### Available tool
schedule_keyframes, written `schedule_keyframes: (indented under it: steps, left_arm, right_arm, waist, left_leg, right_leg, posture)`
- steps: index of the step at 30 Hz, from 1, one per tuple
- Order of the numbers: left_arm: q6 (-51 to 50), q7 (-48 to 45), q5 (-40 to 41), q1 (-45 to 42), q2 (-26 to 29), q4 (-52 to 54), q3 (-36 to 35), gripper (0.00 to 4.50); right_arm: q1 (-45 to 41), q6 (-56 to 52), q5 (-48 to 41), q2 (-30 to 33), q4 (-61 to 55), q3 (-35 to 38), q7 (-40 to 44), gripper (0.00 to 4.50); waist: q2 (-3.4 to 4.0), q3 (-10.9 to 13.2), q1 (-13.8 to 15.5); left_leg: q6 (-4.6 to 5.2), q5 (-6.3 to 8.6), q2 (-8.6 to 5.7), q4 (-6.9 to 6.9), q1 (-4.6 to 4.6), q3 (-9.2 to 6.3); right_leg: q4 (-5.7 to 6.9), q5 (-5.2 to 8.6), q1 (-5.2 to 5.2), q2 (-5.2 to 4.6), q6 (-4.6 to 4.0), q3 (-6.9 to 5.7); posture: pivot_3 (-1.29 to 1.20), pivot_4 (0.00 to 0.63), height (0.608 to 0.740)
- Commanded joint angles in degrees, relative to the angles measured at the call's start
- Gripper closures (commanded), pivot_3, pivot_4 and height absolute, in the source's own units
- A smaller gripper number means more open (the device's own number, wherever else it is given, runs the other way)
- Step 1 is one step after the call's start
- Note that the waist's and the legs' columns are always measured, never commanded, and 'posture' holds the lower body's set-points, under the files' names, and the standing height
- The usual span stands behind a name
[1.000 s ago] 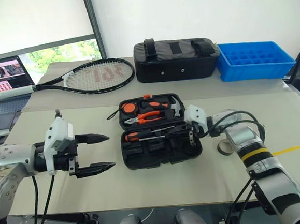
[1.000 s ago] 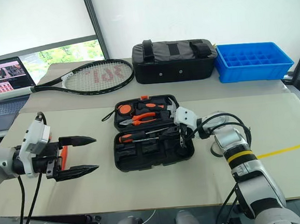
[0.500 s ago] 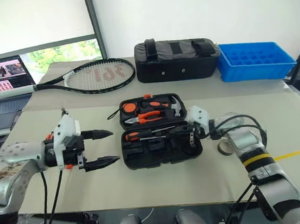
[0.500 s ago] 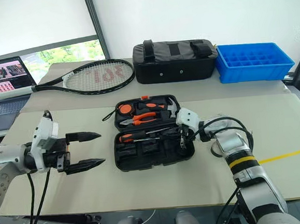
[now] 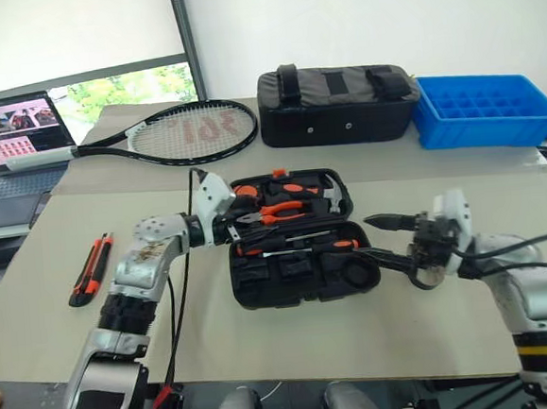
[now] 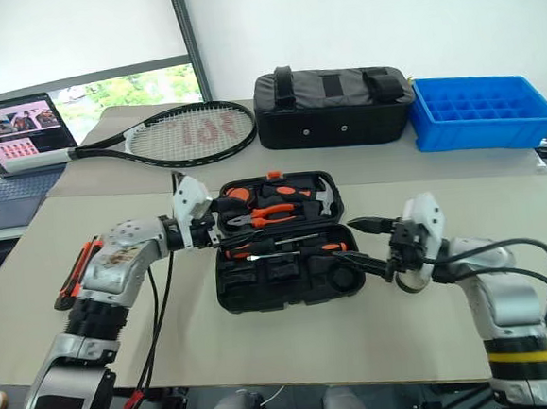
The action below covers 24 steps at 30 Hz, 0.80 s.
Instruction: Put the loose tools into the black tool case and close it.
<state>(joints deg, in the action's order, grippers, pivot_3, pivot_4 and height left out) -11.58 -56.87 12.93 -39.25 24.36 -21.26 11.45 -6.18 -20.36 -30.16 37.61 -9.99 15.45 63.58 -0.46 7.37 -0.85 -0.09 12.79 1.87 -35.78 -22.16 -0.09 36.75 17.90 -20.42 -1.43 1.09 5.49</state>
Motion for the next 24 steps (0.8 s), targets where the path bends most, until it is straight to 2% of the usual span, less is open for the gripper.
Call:
schedule_keyframes:
  steps: [1, 6, 7, 11, 12, 19, 24]
  left_arm:
    - [6.41, -0.81, -3.03, -4.68, -2.24, -5.42, 0.92, 0.62]
    - [11.24, -3.74, -4.54, -6.60, -4.03, -9.65, 1.22, 2.65]
    - [11.48, -4.48, -4.64, -6.69, -4.18, -10.29, 1.28, 2.88]
    - [13.69, -5.97, -6.62, -7.17, -4.81, -13.63, 2.16, 4.33]
    - [14.11, -6.35, -7.04, -7.23, -4.98, -14.14, 2.37, 4.47]
    - [16.03, -9.33, -10.94, -6.99, -5.72, -17.86, 5.57, 4.47]
    - [18.11, -7.64, -15.08, -7.96, -6.65, -23.16, 7.71, 4.47]
  right_arm:
    - [5.36, 0.92, -2.59, 1.18, -6.41, 7.97, -3.00, 0.00]
    - [14.08, 0.13, -5.00, 2.14, -11.00, 15.28, -3.86, 0.00]
    - [15.47, 0.47, -4.93, 2.28, -11.42, 16.32, -4.05, 0.00]
    - [18.31, 1.41, -4.71, 2.25, -12.64, 18.44, -5.26, 0.00]
    - [18.50, 1.41, -4.92, 2.30, -12.85, 18.57, -5.45, 0.00]
    - [19.78, 0.83, -5.67, 2.80, -13.94, 19.09, -6.10, 0.00]
    - [20.89, 0.44, -6.03, 4.14, -14.14, 18.90, -5.95, 0.00]
  waist:
    - [-0.02, 0.01, -0.20]
    - [-0.10, 0.06, -0.22]
    - [-0.13, 0.08, -0.39]
    - [-0.15, 0.09, -0.47]
    - [-0.15, 0.10, -0.53]
    - [-0.14, 0.09, -0.11]
    - [-0.10, 0.06, 0.07]
  left_leg:
    - [0.00, 0.00, 0.03, 0.00, 0.00, 0.02]
    - [0.00, -0.01, -0.04, -0.07, -0.02, 0.00]
    - [0.00, -0.01, -0.04, -0.06, -0.01, 0.04]
    - [0.00, -0.01, -0.03, -0.07, 0.01, 0.04]
    - [0.00, -0.01, -0.03, -0.08, 0.01, 0.03]
    - [-0.01, -0.01, -0.04, -0.13, 0.00, 0.01]
    - [-0.01, -0.01, -0.08, -0.13, 0.00, 0.01]
  right_leg:
    - [-0.02, 0.00, 0.00, 0.03, 0.00, 0.02]
    - [-0.01, 0.12, 0.06, 0.02, 0.21, 0.06]
    - [0.00, 0.13, 0.06, 0.02, 0.23, 0.12]
    - [0.03, 0.20, 0.11, 0.03, 0.34, 0.12]
    - [0.04, 0.24, 0.11, 0.04, 0.41, 0.12]
    - [0.02, 0.26, 0.11, 0.05, 0.46, 0.12]
    - [-0.01, 0.27, 0.21, 0.03, 0.48, 0.13]
  posture:
    - [0.00, 0.150, 0.707]
    - [0.00, 0.150, 0.707]
    - [0.00, 0.150, 0.707]
    - [0.00, 0.150, 0.707]
    - [0.00, 0.150, 0.707]
    - [0.00, 0.150, 0.707]
    - [0.00, 0.150, 0.707]
